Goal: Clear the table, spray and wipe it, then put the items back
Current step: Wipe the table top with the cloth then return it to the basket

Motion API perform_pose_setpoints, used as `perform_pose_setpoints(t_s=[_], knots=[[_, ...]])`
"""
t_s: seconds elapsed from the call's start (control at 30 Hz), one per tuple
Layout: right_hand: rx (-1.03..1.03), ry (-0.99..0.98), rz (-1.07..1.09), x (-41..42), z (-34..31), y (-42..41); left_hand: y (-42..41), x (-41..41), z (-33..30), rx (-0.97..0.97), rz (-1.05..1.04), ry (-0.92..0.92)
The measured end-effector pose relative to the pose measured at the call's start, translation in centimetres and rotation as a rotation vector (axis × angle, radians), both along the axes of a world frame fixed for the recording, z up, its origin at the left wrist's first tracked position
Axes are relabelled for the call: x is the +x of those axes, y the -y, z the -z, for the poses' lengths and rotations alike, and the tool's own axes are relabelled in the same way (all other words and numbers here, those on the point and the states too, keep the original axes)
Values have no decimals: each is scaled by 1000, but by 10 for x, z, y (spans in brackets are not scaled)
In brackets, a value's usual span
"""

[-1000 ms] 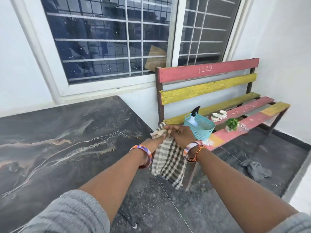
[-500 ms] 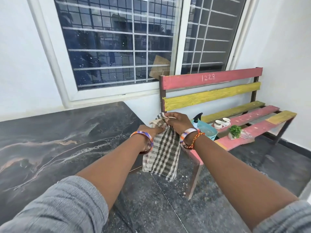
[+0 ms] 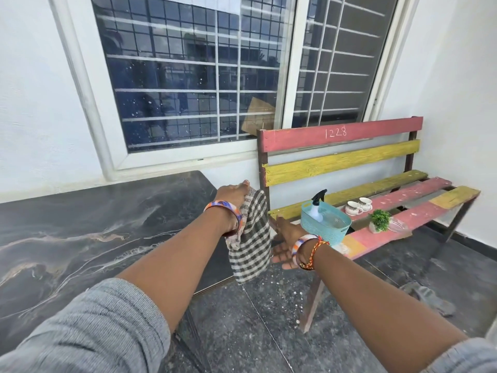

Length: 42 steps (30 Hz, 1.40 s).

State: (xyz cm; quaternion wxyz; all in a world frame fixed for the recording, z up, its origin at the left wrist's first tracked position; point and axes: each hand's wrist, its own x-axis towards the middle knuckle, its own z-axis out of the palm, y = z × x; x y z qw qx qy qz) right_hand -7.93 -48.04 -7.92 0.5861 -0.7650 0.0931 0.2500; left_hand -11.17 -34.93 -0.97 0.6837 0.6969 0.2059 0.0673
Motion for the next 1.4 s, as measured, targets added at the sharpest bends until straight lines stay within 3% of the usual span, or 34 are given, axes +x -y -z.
perform_pose_setpoints(t_s=[0.2, 0.3, 0.43, 0.6, 0.77, 0.93, 1.23, 1.4], knots=[[161, 135, 6, 22, 23, -1, 1, 2, -6, -148, 24, 57], [352, -25, 52, 14, 8, 2, -3, 3, -9, -52, 52, 88], [524, 151, 249, 39, 12, 20, -20, 4, -10, 96, 16, 172], [528, 346, 227, 37, -28, 21, -31, 4, -9, 267, -10, 217], [479, 336, 60, 50, -49, 30, -38, 10, -14, 455, 40, 168], [425, 389, 95, 57, -59, 50, -40, 17, -15, 251, 107, 148], [393, 485, 233, 77, -61, 65, -15, 61, -10, 606, -75, 127], [446, 536, 320, 108, -47, 87, 5, 111, -4, 486, -138, 133]])
